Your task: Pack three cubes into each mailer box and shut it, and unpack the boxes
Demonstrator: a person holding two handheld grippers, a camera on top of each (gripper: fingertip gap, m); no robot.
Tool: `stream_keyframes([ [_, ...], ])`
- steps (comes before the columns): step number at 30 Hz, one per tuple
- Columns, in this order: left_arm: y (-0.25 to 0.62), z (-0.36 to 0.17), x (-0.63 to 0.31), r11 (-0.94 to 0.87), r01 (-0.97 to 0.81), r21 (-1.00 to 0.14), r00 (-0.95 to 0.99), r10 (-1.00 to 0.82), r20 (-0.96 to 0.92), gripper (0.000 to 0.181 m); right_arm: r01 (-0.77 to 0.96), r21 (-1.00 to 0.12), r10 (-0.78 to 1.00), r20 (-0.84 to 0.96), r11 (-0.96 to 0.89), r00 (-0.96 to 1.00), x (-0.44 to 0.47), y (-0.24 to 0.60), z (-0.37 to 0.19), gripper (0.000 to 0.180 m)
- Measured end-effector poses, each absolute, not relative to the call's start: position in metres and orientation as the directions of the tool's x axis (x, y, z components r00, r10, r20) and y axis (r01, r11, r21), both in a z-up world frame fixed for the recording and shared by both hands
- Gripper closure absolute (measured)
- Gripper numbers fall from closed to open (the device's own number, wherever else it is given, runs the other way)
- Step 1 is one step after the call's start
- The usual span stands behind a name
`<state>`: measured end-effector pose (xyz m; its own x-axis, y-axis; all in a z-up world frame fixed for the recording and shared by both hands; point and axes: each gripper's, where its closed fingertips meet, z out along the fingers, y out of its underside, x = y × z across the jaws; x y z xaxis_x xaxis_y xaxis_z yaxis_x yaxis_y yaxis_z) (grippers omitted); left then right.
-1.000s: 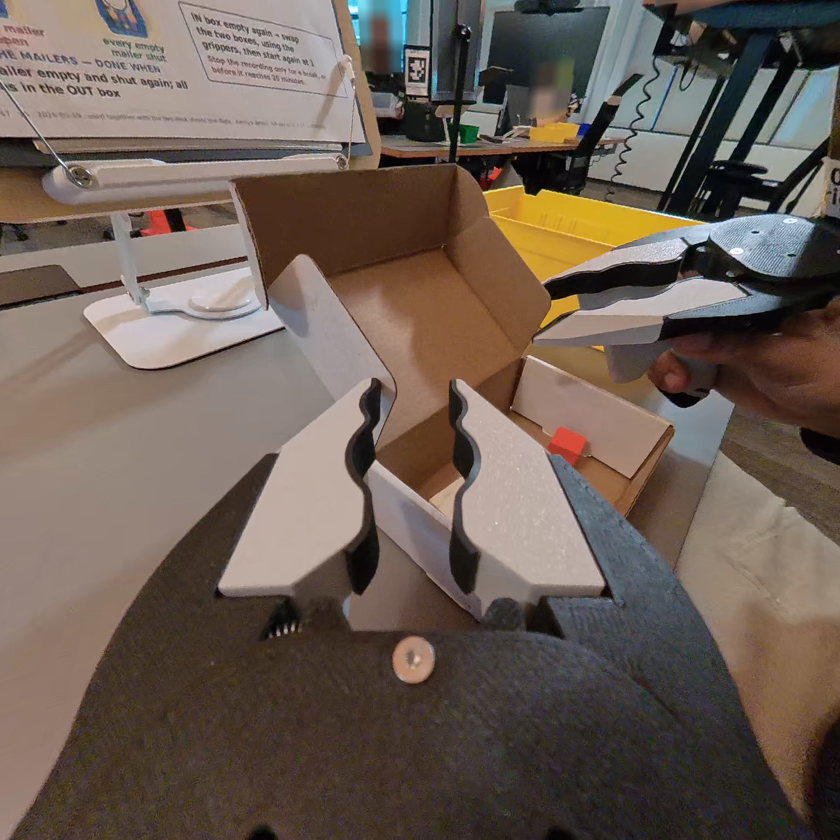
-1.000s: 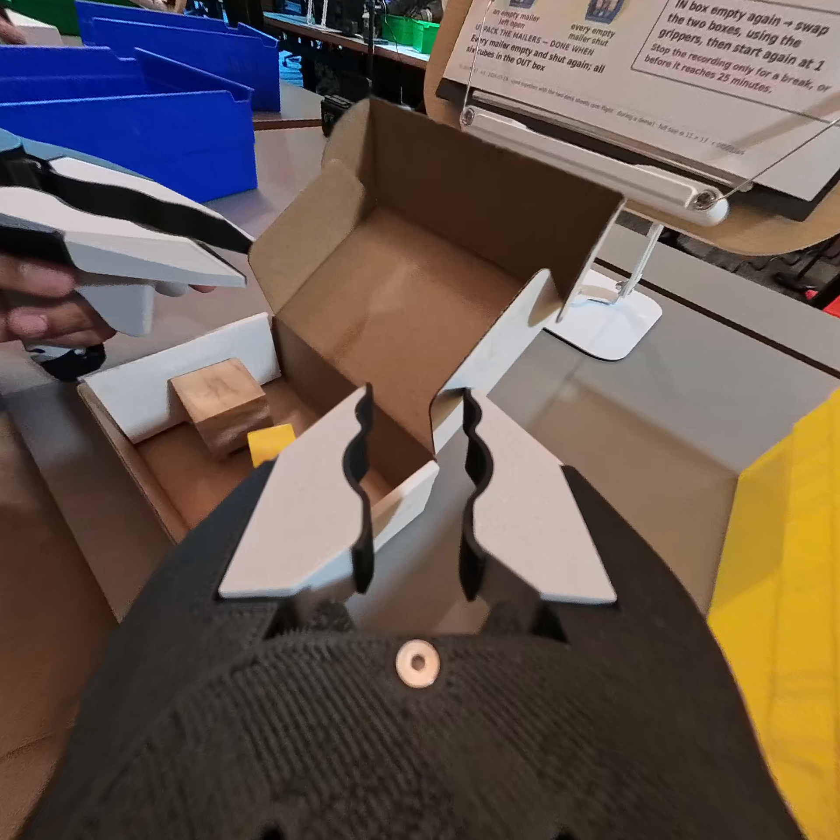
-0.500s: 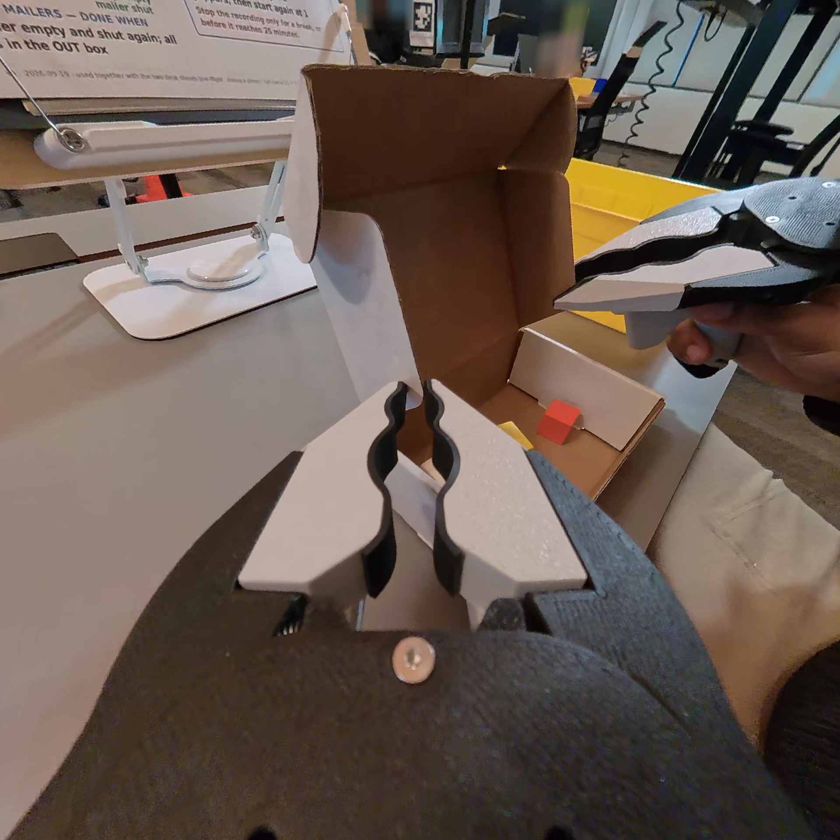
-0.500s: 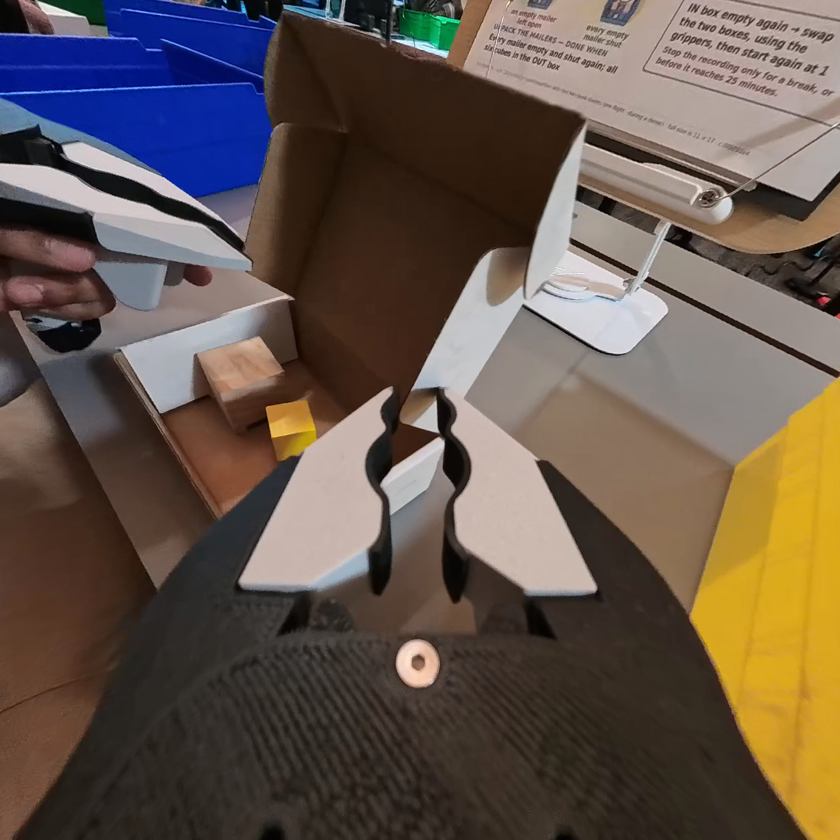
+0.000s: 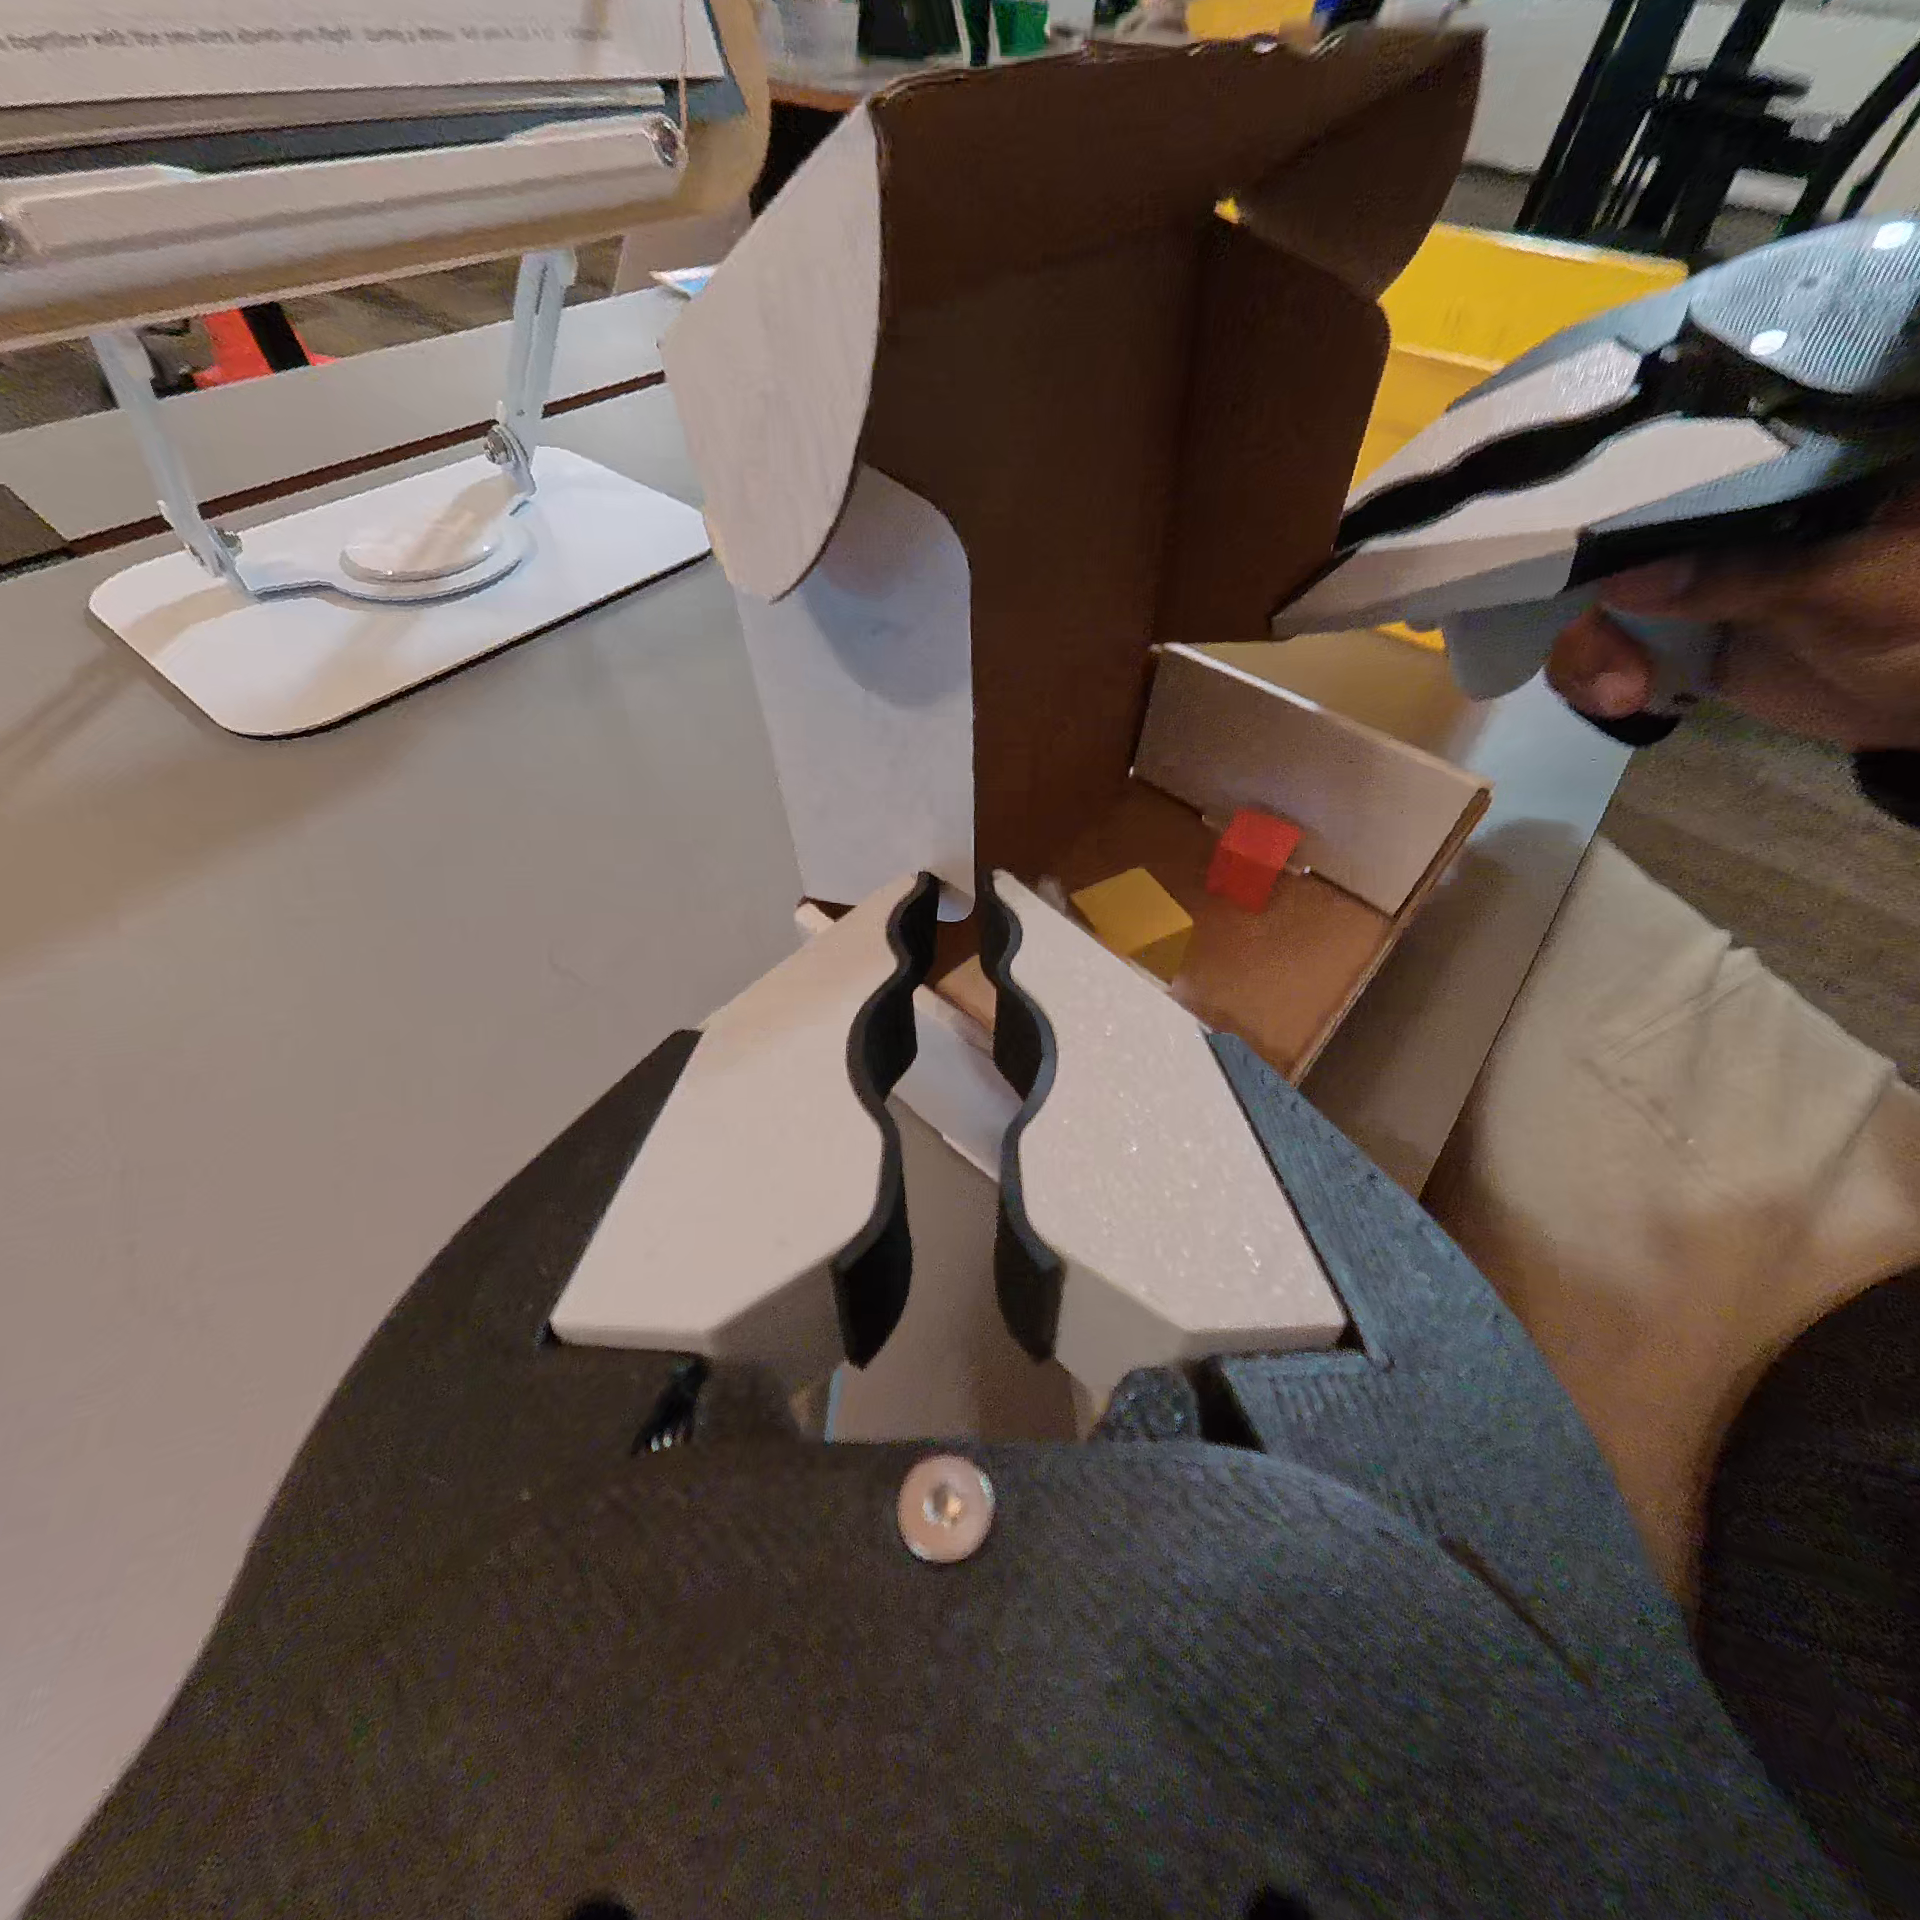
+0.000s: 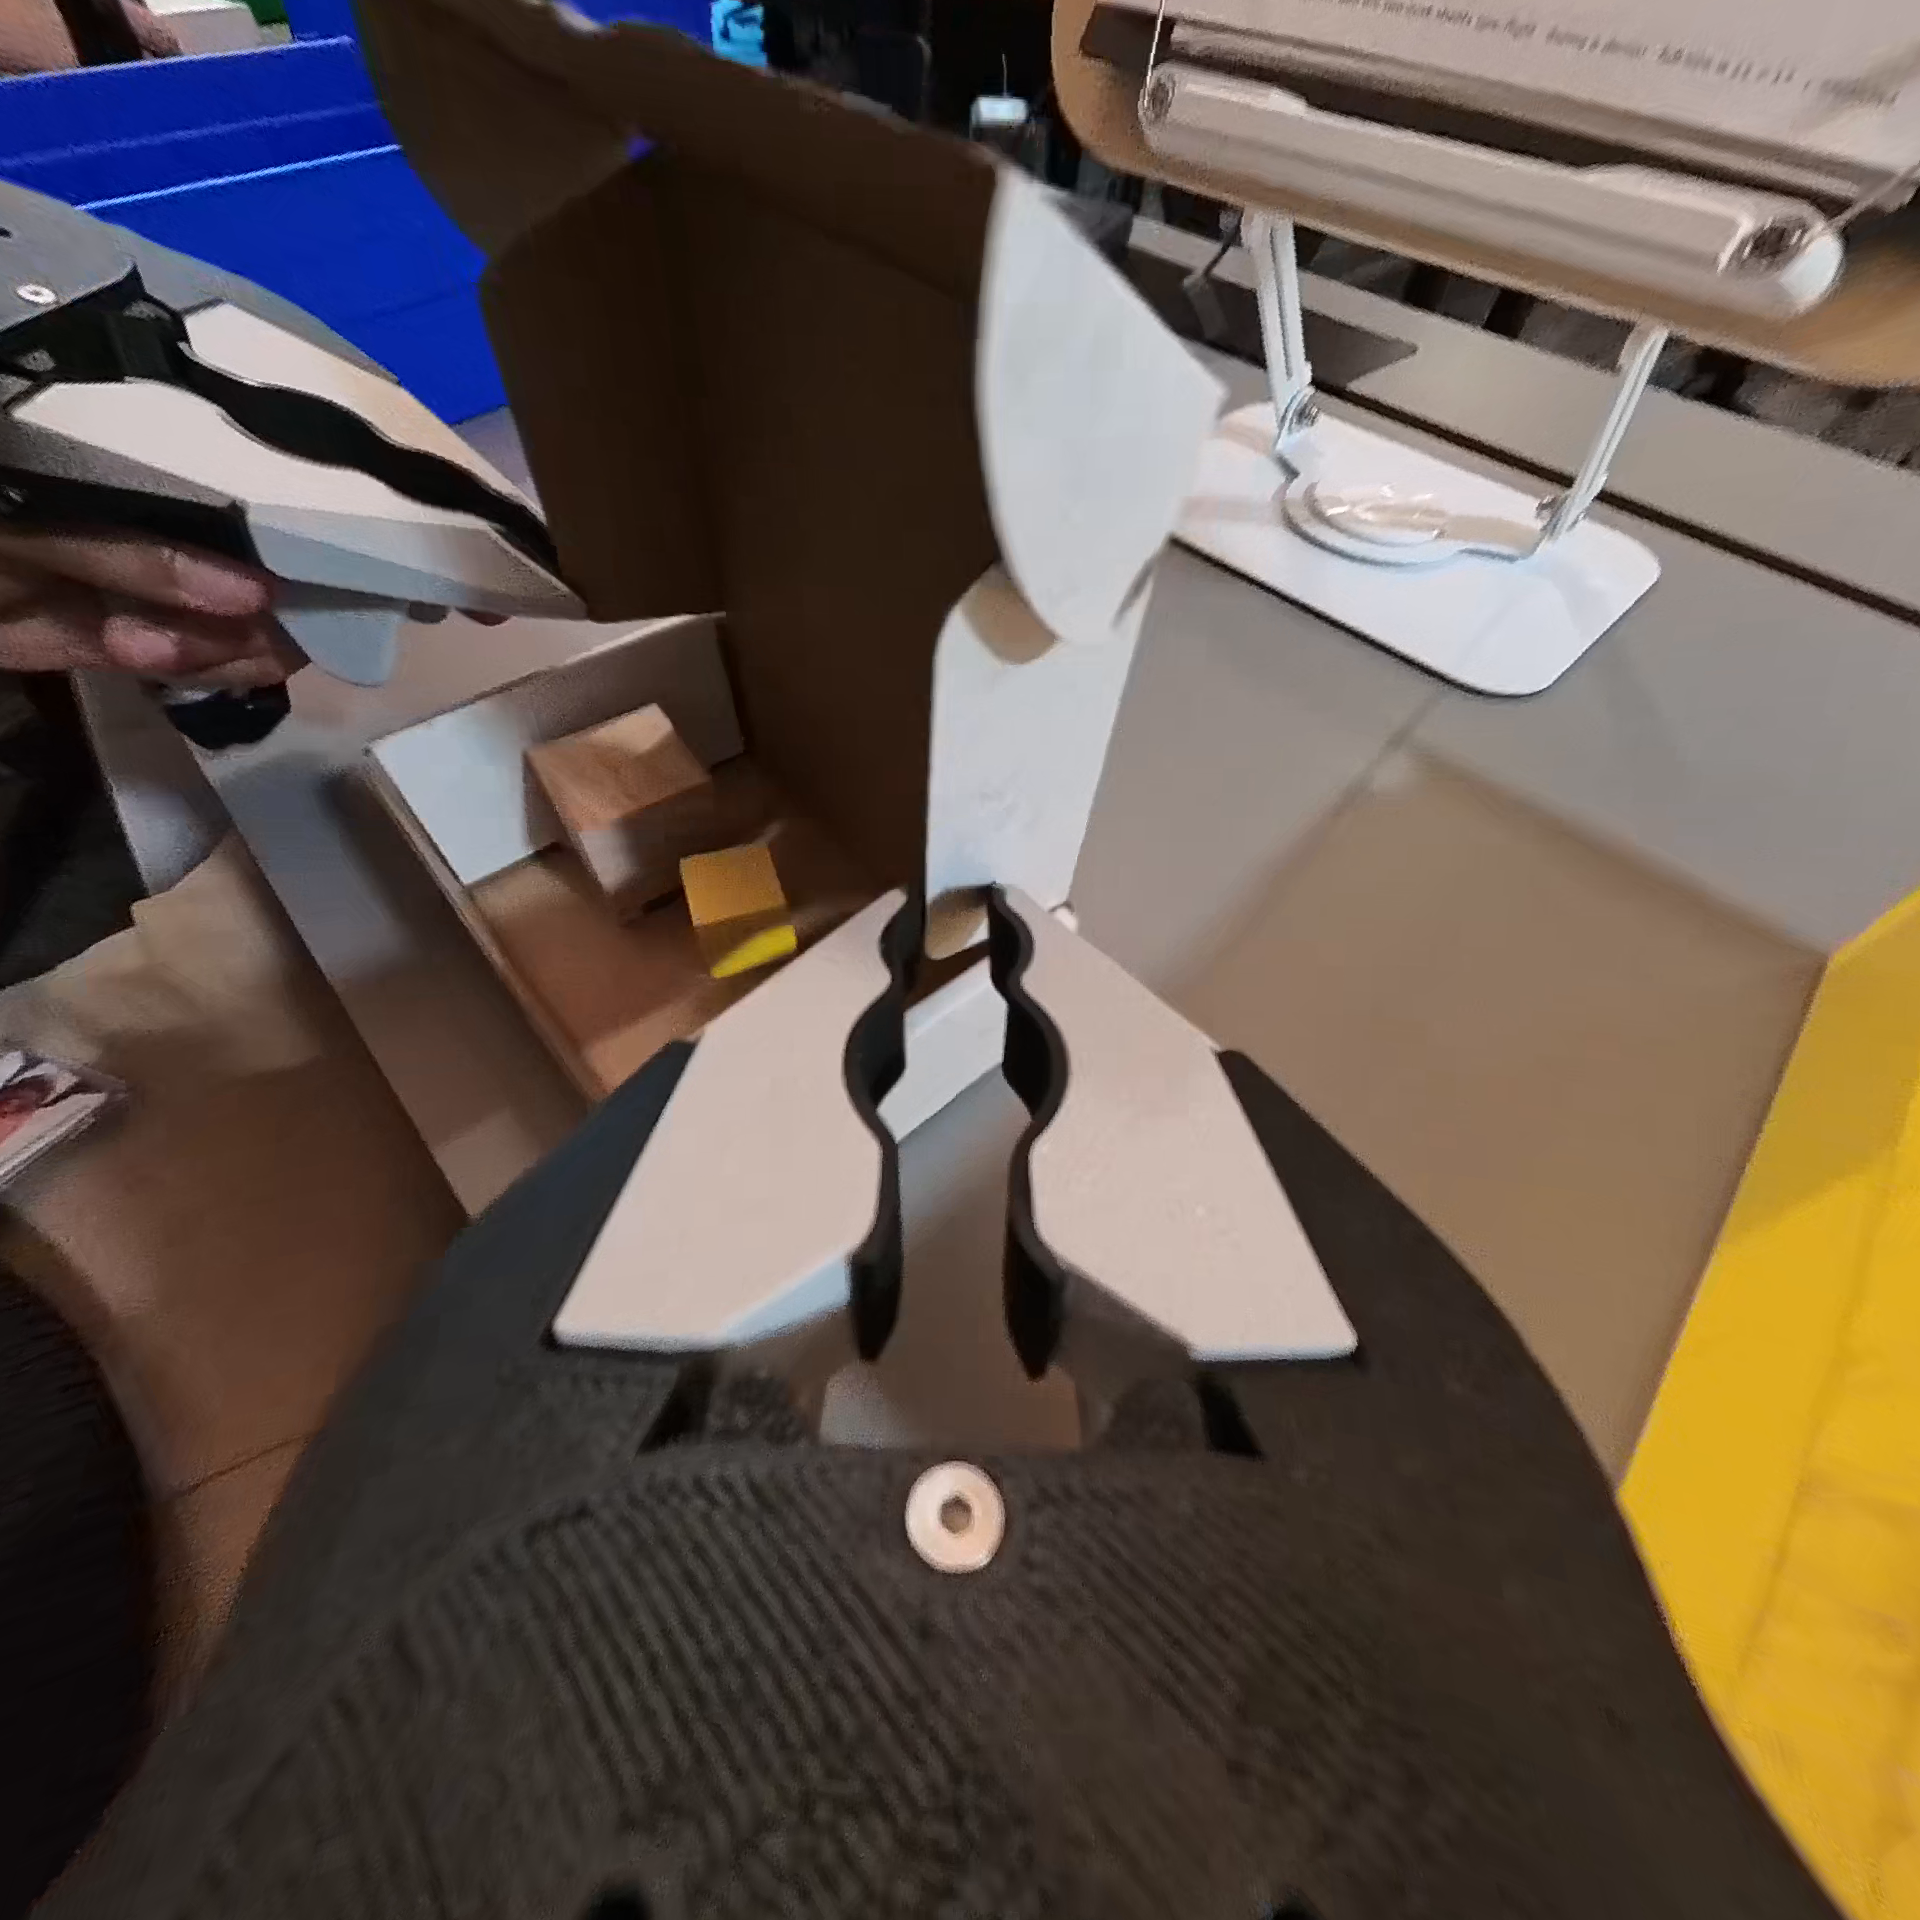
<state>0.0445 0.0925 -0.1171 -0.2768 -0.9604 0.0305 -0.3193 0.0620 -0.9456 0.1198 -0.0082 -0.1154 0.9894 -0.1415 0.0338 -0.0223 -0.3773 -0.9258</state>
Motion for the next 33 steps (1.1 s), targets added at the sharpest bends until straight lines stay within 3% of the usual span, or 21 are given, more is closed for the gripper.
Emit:
stream_keyframes([
  [3, 0.089, -0.127, 0.039, 0.166, -0.343, -0.924, -0.302, -0.952, -0.059, 0.176, -0.037, -0.913, -0.138, 0.022, -0.407, 0.99, 0.114, -0.015, -0.125, 0.168],
  [5, 0.092, -0.128, 0.037, 0.164, -0.349, -0.923, -0.286, -0.956, -0.062, 0.177, -0.025, -0.911, -0.159, 0.045, -0.411, 0.986, 0.115, -0.018, -0.126, 0.151],
  [9, 0.091, -0.113, 0.037, 0.039, -0.301, -0.953, -0.297, -0.953, 0.055, 0.153, -0.03, -0.939, -0.179, 0.034, -0.342, 0.983, 0.122, -0.016, -0.114, 0.131],
  [11, 0.091, -0.1, 0.04, -0.003, -0.227, -0.974, -0.295, -0.953, 0.072, 0.143, -0.04, -0.956, -0.161, 0.008, -0.292, 0.987, 0.122, -0.01, -0.107, 0.13],
  [15, 0.084, -0.084, 0.046, -0.029, -0.137, -0.99, -0.305, -0.95, 0.07, 0.142, -0.043, -0.97, -0.14, -0.009, -0.241, 0.99, 0.119, 0.001, -0.097, 0.135],
  [20, 0.08, -0.089, 0.042, -0.004, -0.166, -0.986, -0.296, -0.954, 0.054, 0.151, 0.022, -0.959, -0.173, 0.074, -0.283, 0.982, 0.115, -0.005, -0.099, 0.142],
  [33, 0.075, -0.101, 0.038, -0.006, -0.241, -0.971, -0.342, -0.935, 0.091, 0.158, -0.066, -0.964, -0.162, -0.024, -0.259, 0.987, 0.116, -0.008, -0.101, 0.143],
])
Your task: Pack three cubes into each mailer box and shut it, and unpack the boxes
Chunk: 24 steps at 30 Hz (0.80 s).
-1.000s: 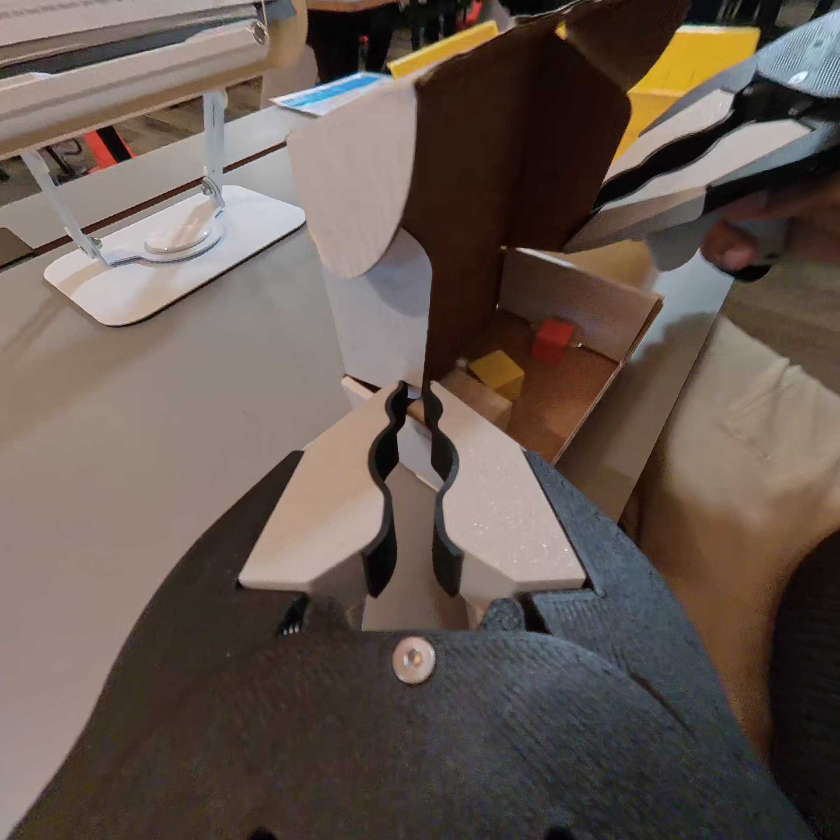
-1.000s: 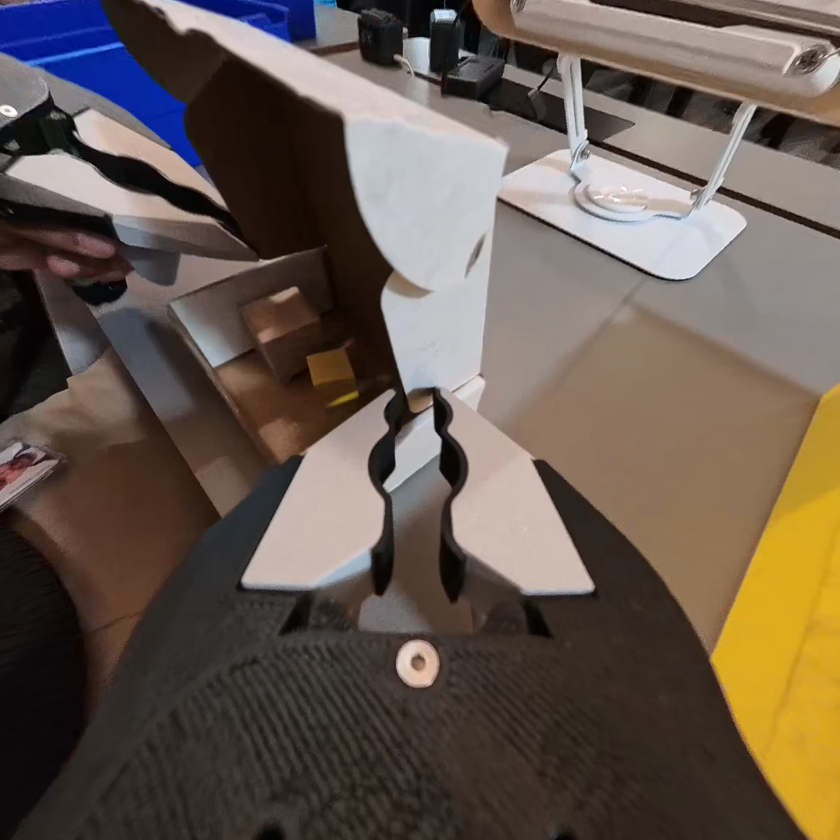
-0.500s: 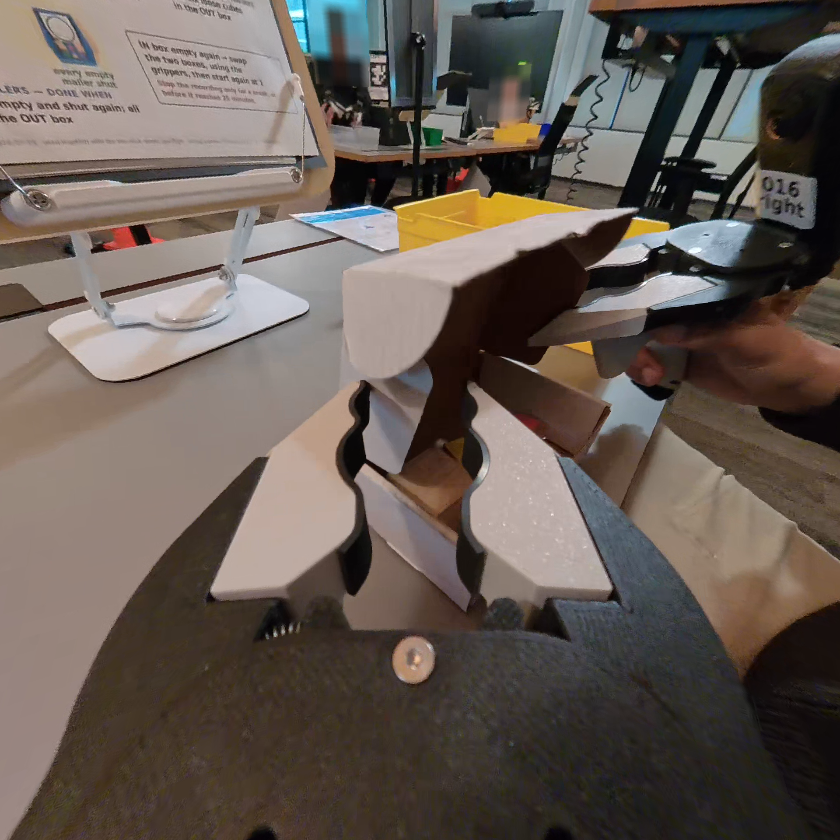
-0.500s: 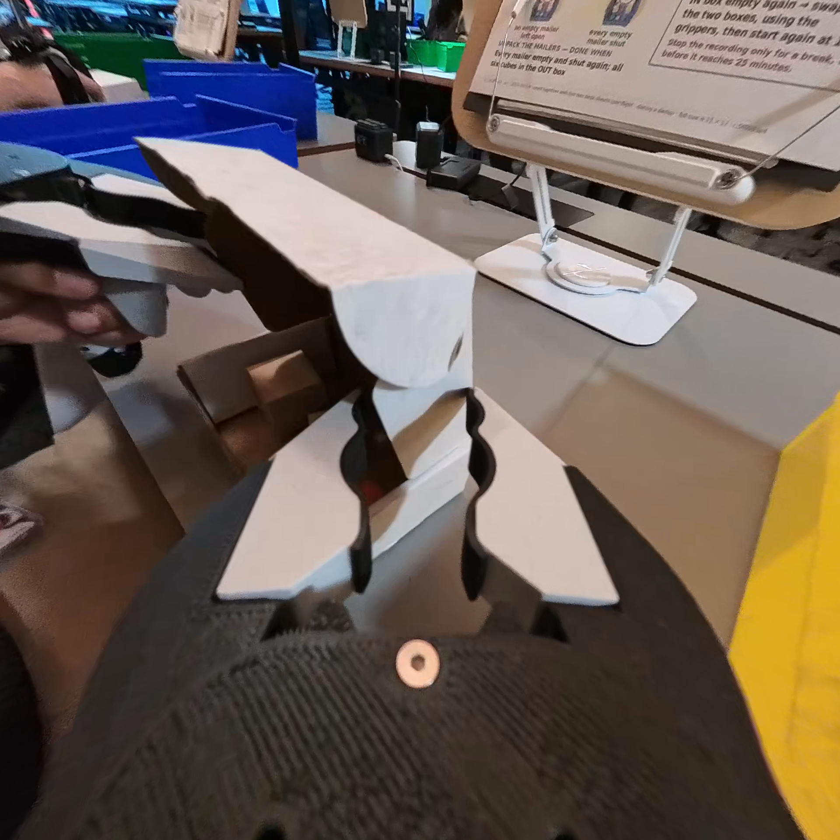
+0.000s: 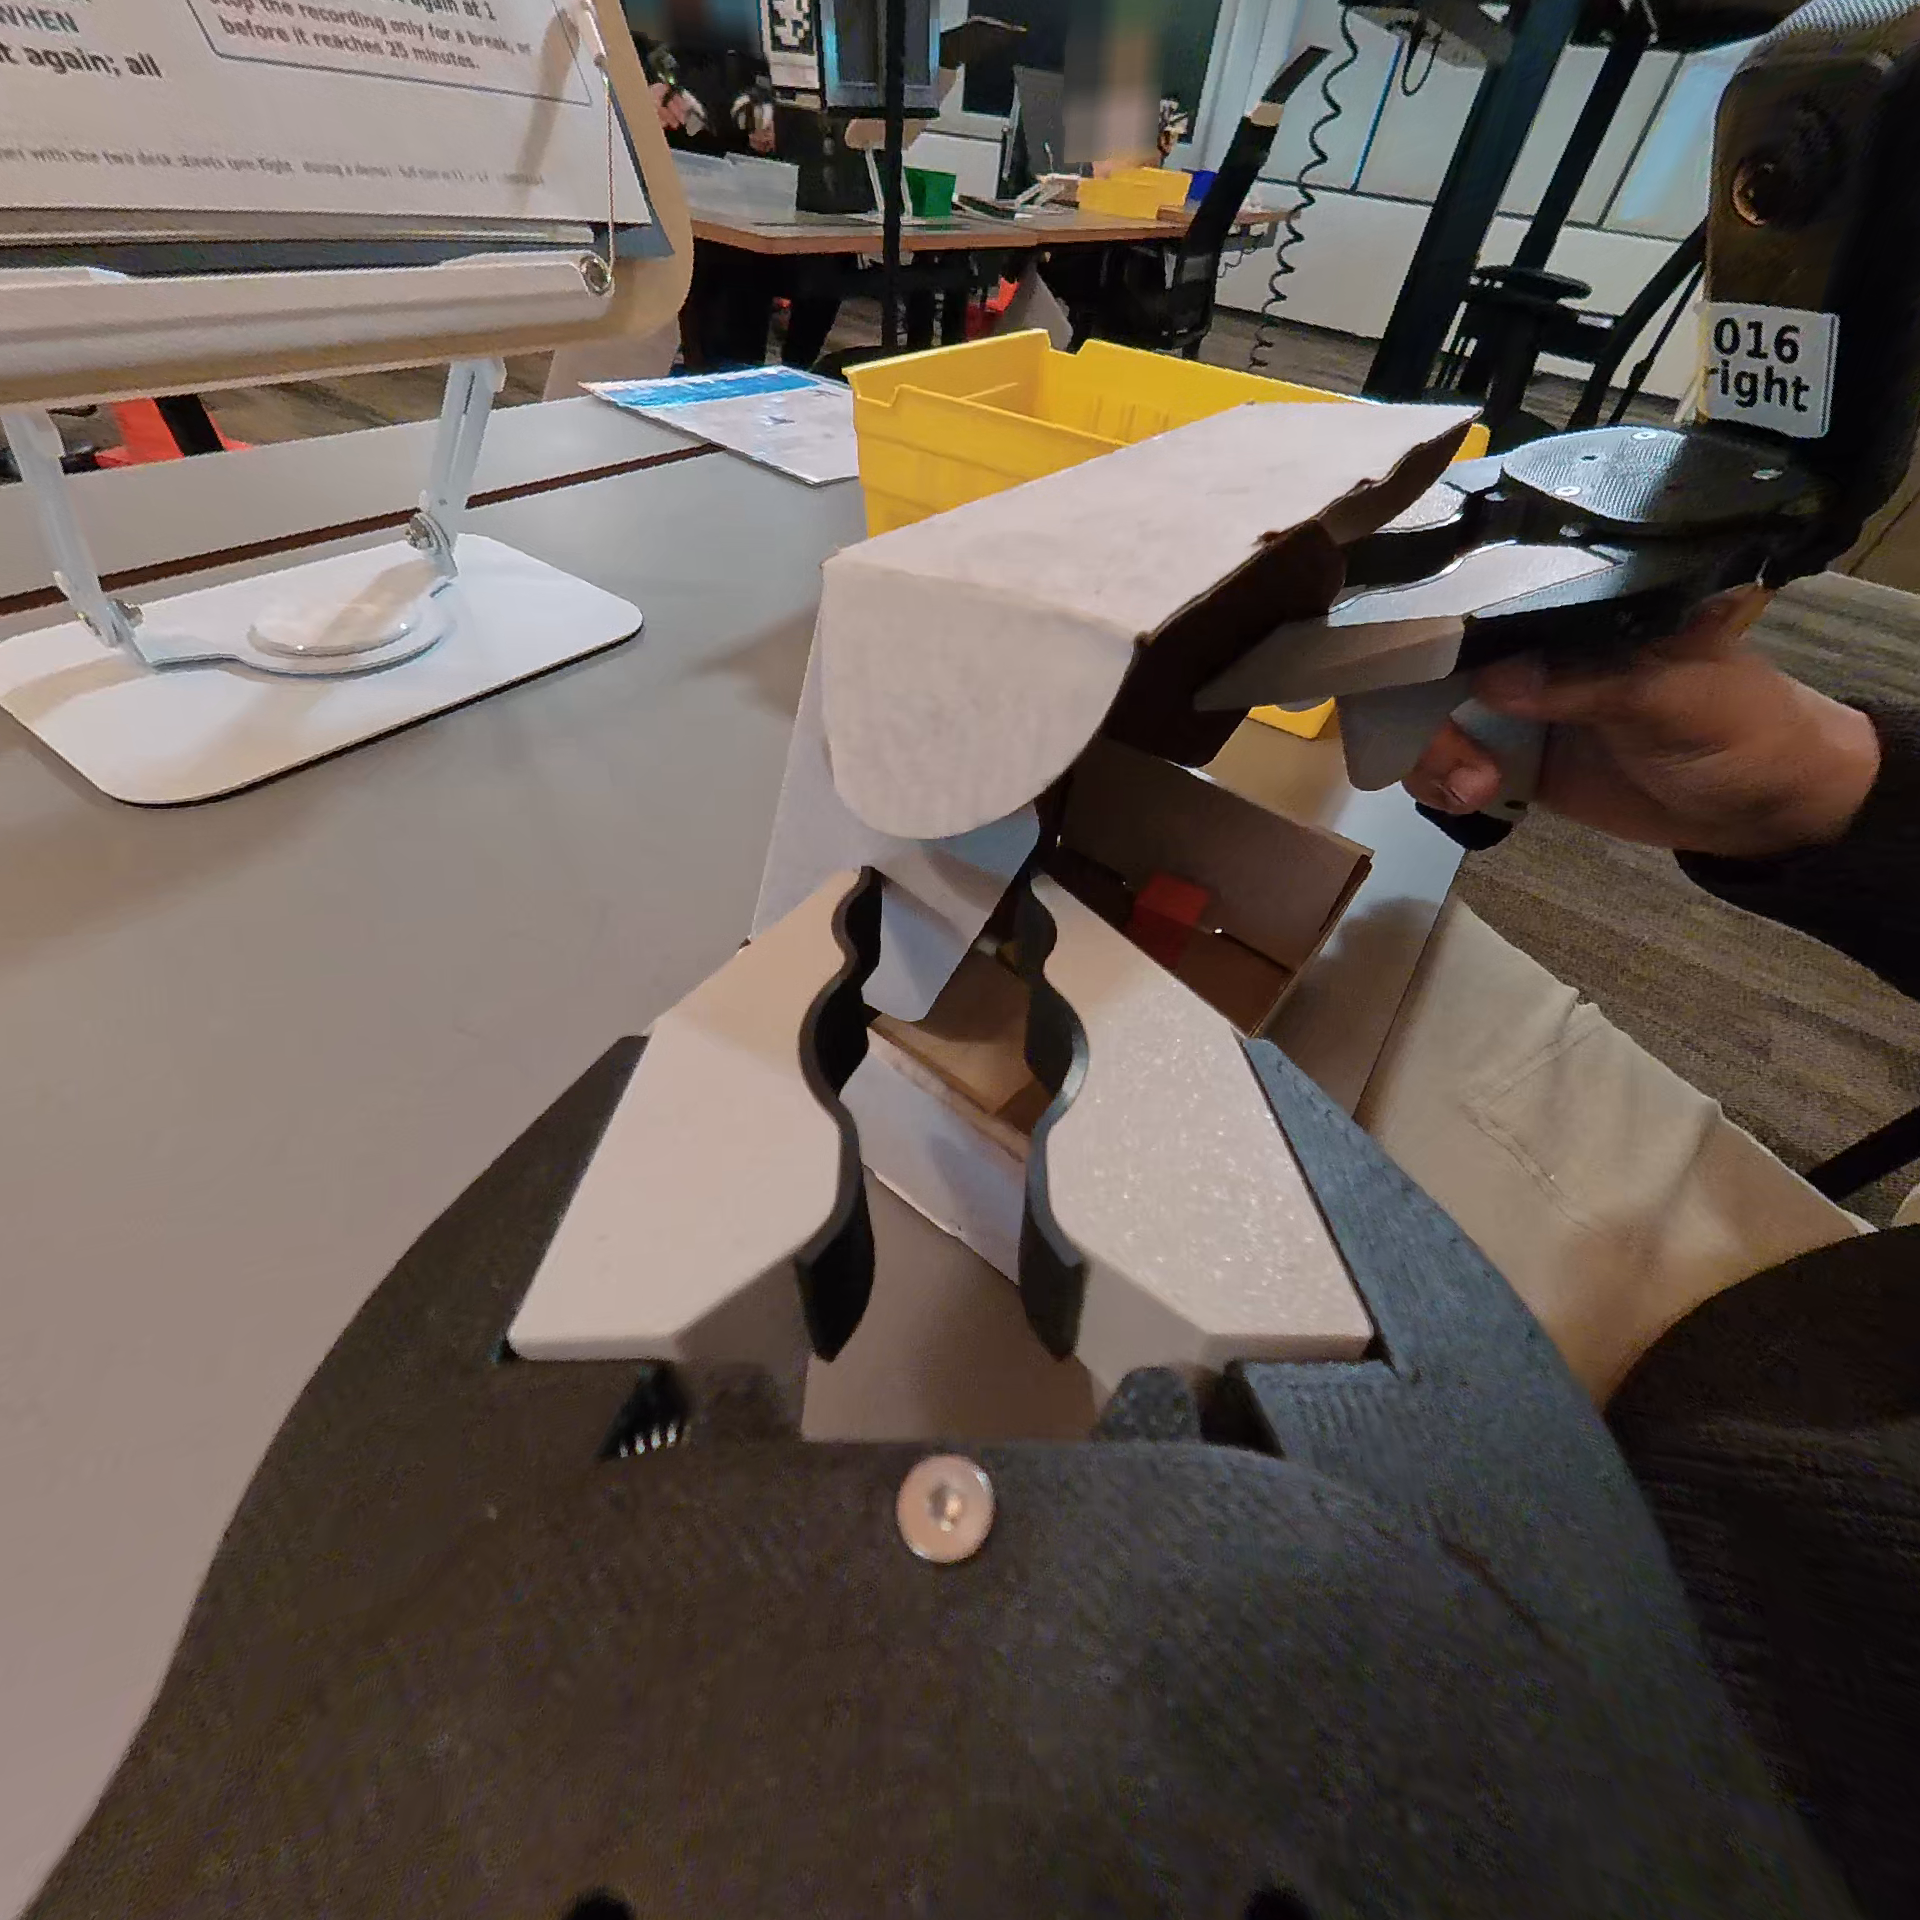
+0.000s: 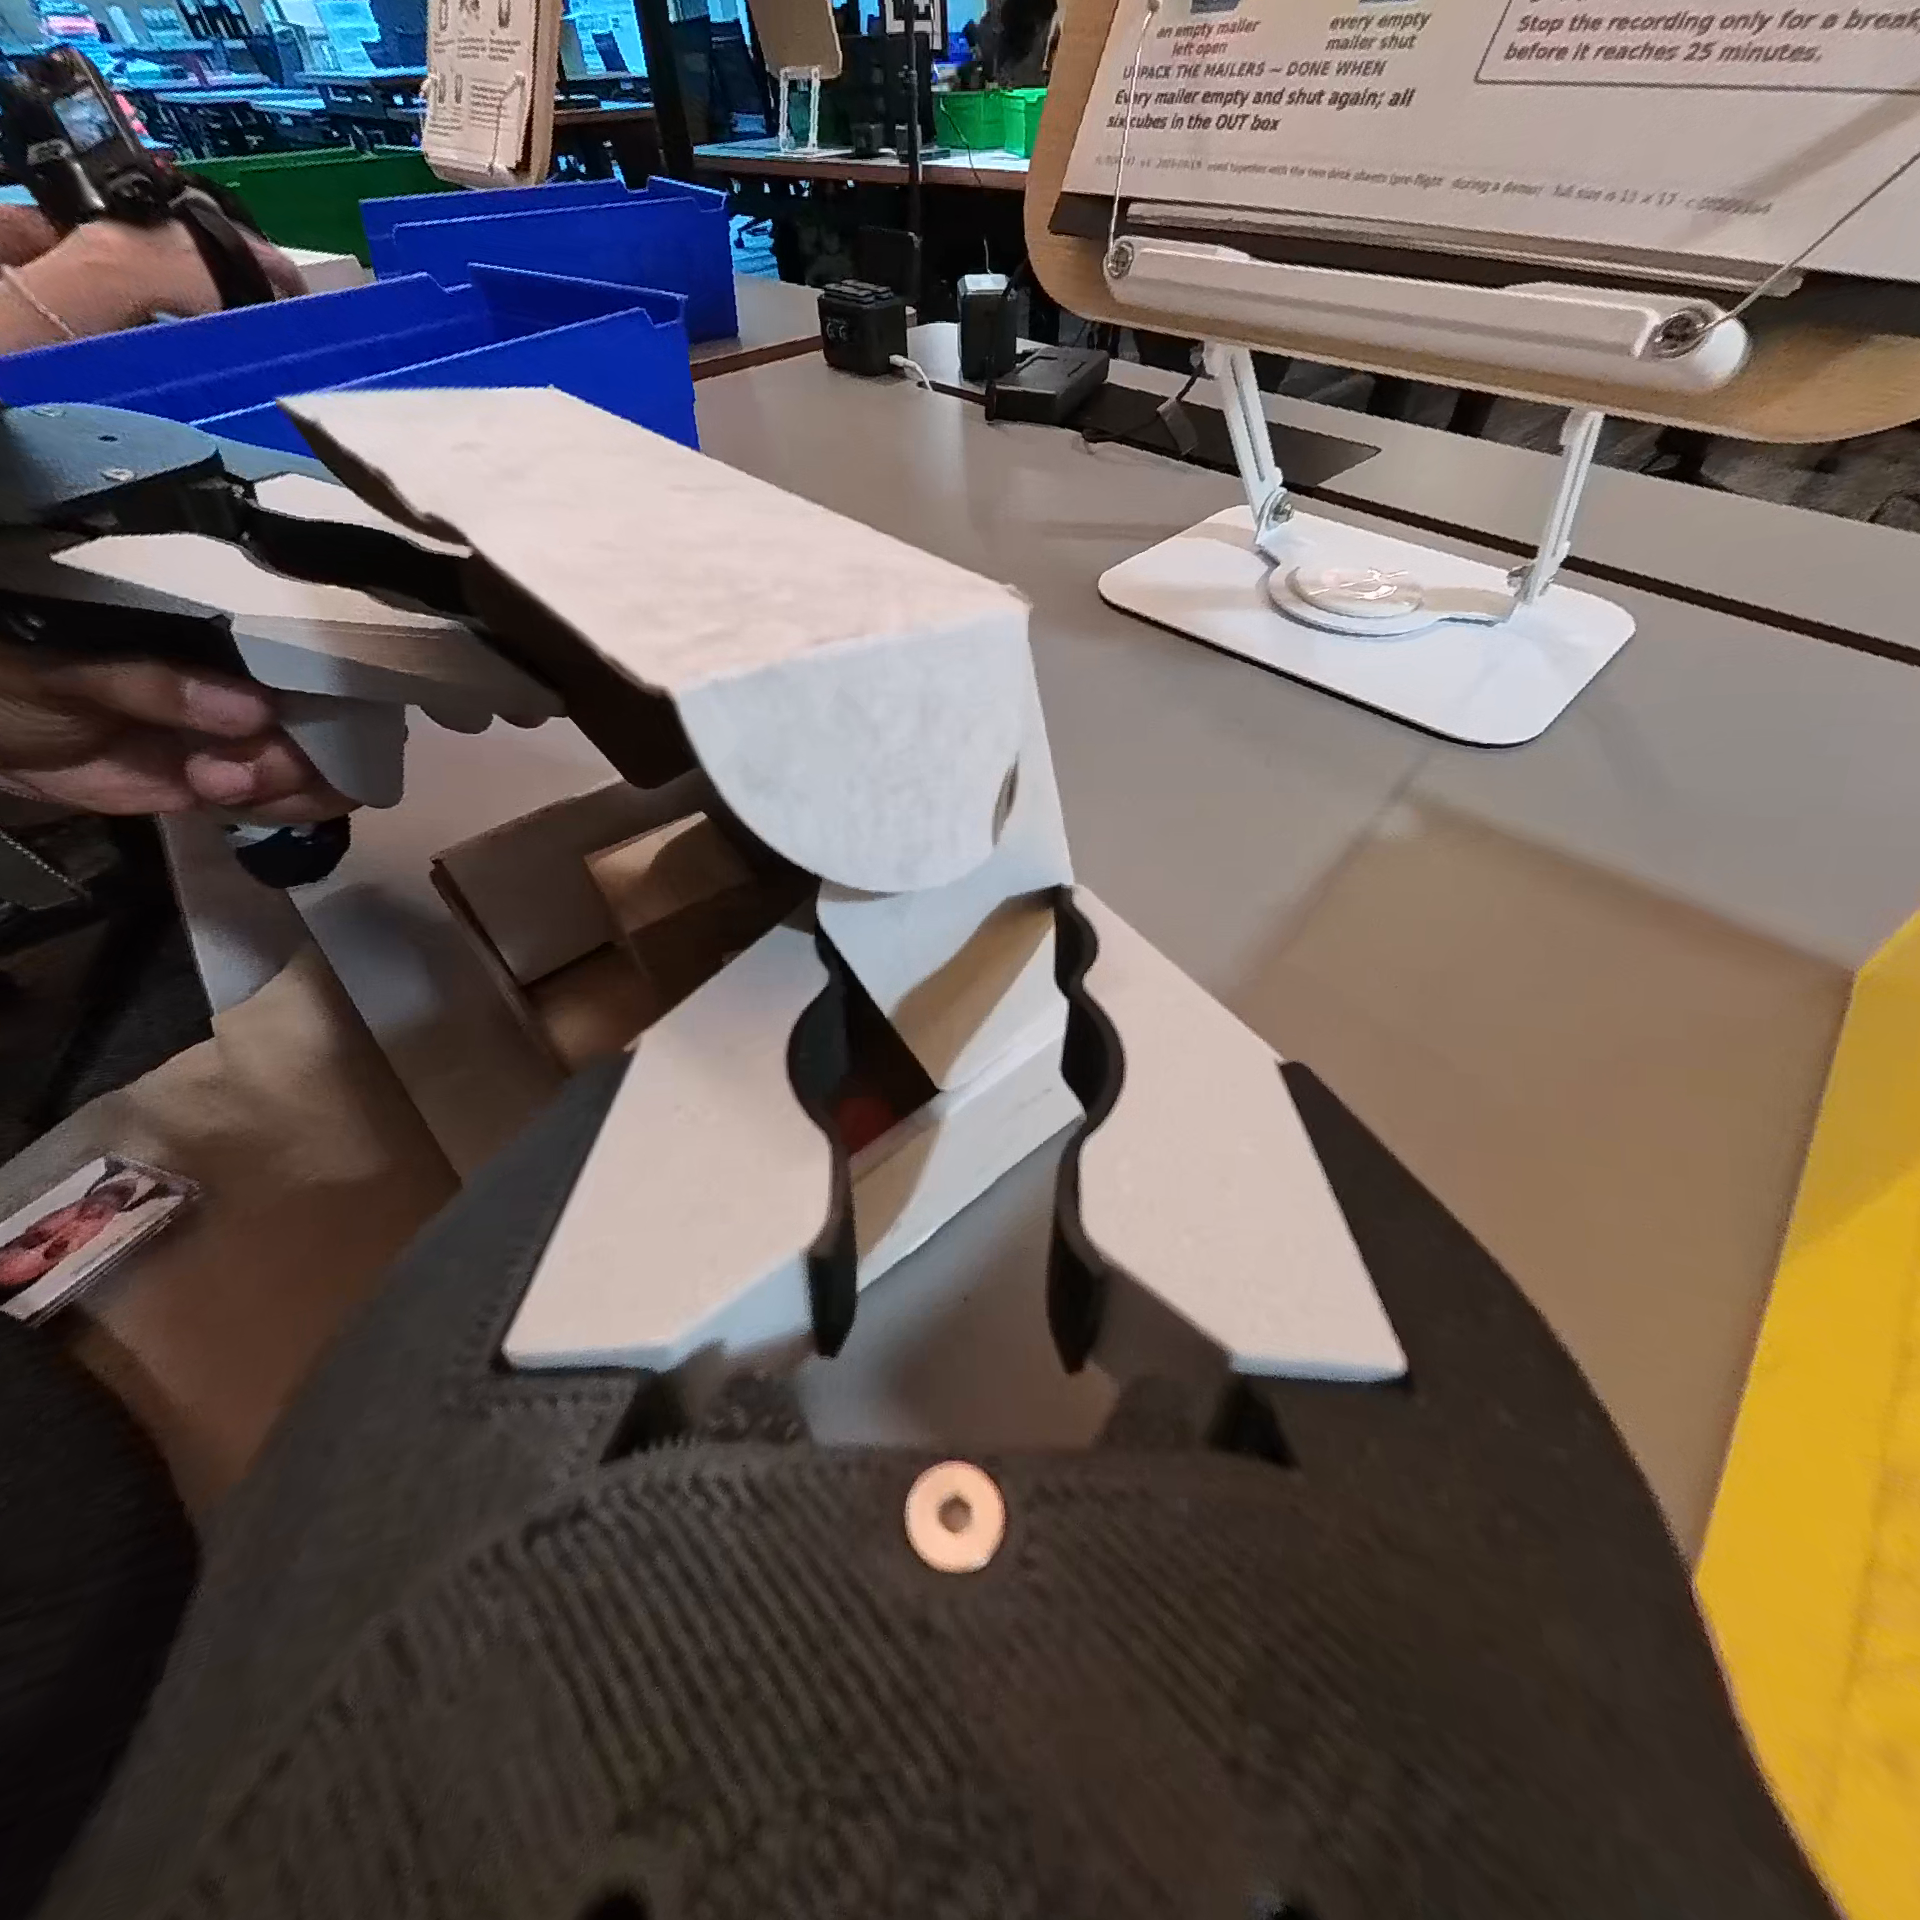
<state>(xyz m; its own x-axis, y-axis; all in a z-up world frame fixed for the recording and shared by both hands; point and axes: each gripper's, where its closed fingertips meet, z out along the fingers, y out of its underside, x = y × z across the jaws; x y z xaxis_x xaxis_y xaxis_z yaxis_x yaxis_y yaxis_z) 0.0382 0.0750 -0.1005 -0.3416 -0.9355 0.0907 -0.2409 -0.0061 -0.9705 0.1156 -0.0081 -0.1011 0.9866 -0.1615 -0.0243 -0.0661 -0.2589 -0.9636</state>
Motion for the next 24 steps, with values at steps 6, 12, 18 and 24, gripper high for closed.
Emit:
stream_keyframes([
  [6, 0.075, -0.0977, 0.0377, 0.026, -0.217, -0.976, -0.333, -0.941, 0.049, 0.159, -0.054, -0.96, -0.17, -0.006, -0.276, 0.985, 0.1146, -0.0093, -0.1005, 0.144],
  [12, 0.0785, -0.092, 0.0385, 0.01, -0.181, -0.983, -0.311, -0.949, 0.047, 0.162, -0.254, -0.94, -0.134, -0.228, -0.227, 0.964, 0.1157, -0.0121, -0.0945, 0.149],
  [18, 0.0788, -0.0921, 0.0387, -0.006, -0.183, -0.983, -0.313, -0.947, 0.064, 0.162, -0.396, -0.895, -0.145, -0.372, -0.205, 0.917, 0.1159, -0.0122, -0.0939, 0.147],
  [24, 0.0772, -0.093, 0.0371, 0.013, -0.191, -0.982, -0.315, -0.948, 0.048, 0.162, -0.382, -0.888, -0.199, -0.338, -0.255, 0.92, 0.1109, -0.0124, -0.1005, 0.144],
])
